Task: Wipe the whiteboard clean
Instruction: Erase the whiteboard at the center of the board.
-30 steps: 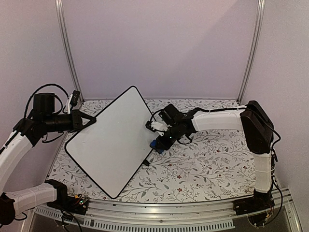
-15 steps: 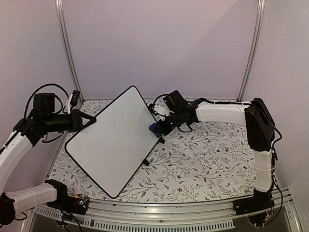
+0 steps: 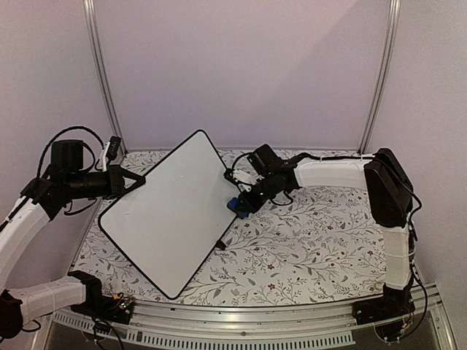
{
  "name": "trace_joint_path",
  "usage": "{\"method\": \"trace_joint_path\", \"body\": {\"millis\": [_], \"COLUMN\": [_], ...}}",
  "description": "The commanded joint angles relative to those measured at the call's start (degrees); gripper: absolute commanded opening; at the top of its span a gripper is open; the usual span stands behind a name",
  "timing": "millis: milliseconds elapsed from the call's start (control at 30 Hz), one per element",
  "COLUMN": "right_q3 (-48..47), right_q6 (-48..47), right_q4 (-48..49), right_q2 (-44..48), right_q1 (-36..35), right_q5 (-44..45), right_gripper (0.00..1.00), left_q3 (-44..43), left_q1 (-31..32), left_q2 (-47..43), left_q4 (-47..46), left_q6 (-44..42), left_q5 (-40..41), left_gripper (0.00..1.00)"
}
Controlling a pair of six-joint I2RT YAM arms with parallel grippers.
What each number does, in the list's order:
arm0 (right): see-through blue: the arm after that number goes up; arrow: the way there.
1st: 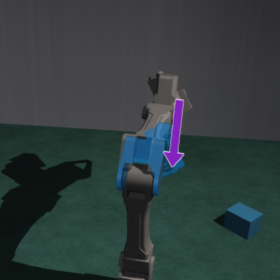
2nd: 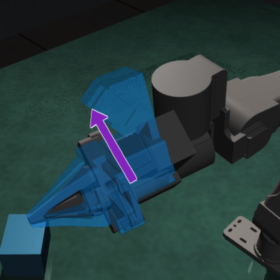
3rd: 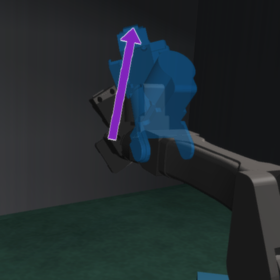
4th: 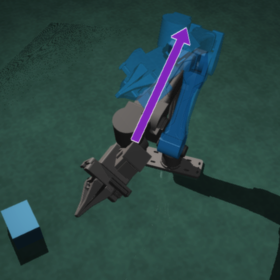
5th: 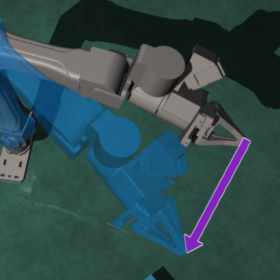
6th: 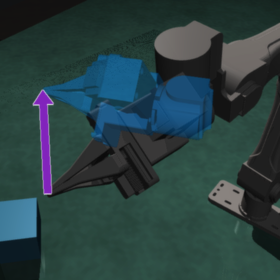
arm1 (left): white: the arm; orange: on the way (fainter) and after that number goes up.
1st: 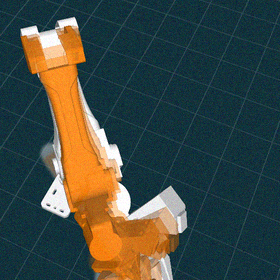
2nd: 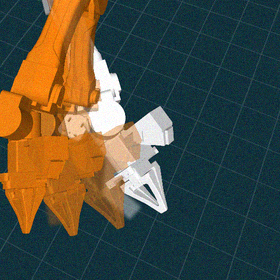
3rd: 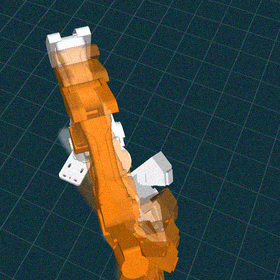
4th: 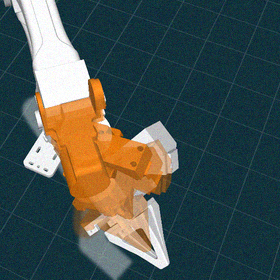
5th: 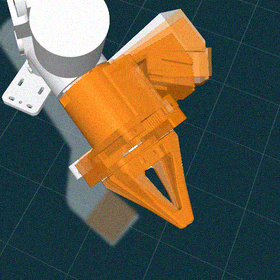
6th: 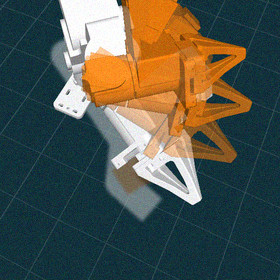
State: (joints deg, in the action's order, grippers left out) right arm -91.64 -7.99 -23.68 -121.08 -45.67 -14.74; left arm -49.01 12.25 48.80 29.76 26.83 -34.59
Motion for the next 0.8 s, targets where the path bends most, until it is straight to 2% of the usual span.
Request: {"method": "trace_joint_path", "body": {"millis": [0, 433, 767], "right_q3": [1.29, -1.17, -1.08], "right_q6": [-1.06, -0.51, -0.01], "right_q4": [-3.64, -7.53, -7.56], "right_q2": [-3.26, -3.93, 0.37], "right_q1": [-0.21, -0.23, -0.21], "right_q5": [-0.46, 5.96, 9.16], "right_gripper": [0.09, 0.09, 0.09], "left_q3": [-0.77, -0.36, -4.21], "left_q1": [0.55, 0.61, 0.53], "left_q2": [-0.02, -0.87, -2.38], "left_q4": [-2.40, -2.01, 1.95], "left_q6": [-0.69, -0.71, -1.16], "left_q5": [-4.64, -4.45, -3.67], "left_gripper": [0.00, 0.00, 0.00]}}
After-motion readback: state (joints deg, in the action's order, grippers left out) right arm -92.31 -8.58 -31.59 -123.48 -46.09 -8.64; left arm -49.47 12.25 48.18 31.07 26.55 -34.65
